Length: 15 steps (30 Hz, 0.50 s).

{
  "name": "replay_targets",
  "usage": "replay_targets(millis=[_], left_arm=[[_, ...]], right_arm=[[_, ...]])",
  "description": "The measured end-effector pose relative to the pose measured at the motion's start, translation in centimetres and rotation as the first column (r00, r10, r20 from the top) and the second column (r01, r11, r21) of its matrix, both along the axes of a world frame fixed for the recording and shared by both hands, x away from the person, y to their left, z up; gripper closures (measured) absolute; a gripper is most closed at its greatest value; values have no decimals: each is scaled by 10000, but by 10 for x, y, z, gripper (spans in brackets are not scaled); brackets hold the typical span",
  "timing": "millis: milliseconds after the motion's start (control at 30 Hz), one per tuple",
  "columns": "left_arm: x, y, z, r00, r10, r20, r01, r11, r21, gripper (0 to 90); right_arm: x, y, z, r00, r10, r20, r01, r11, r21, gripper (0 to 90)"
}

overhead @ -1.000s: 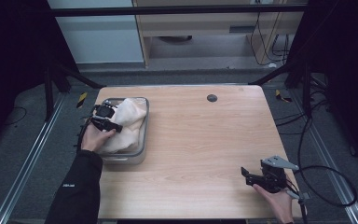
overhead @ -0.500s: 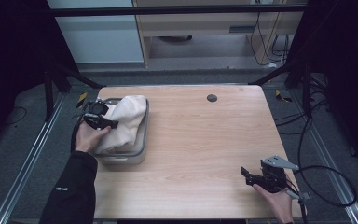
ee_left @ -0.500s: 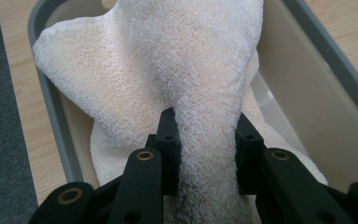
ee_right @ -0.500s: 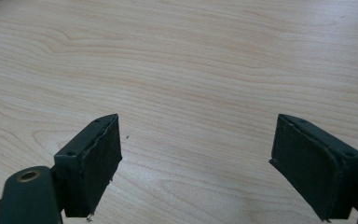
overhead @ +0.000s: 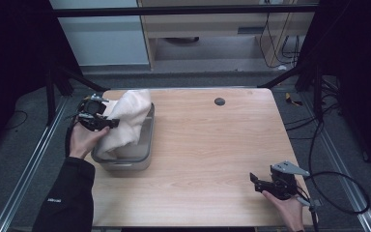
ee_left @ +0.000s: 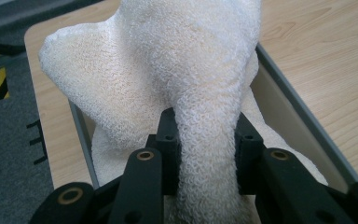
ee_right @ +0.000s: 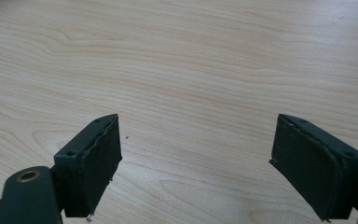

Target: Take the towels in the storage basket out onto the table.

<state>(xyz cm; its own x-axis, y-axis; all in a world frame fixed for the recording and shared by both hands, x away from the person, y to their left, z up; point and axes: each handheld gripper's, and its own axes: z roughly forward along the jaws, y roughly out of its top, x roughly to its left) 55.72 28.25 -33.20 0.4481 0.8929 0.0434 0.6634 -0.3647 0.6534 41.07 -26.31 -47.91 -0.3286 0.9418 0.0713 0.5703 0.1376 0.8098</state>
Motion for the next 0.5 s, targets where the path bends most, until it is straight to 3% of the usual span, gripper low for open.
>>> replay_targets(millis=[500], left_arm=[[-26, -4, 40, 9959, -493, 759, 499, 9987, -61, 695]], right_arm=[[0, 0, 0, 10000, -32, 7, 32, 10000, 5, 156]])
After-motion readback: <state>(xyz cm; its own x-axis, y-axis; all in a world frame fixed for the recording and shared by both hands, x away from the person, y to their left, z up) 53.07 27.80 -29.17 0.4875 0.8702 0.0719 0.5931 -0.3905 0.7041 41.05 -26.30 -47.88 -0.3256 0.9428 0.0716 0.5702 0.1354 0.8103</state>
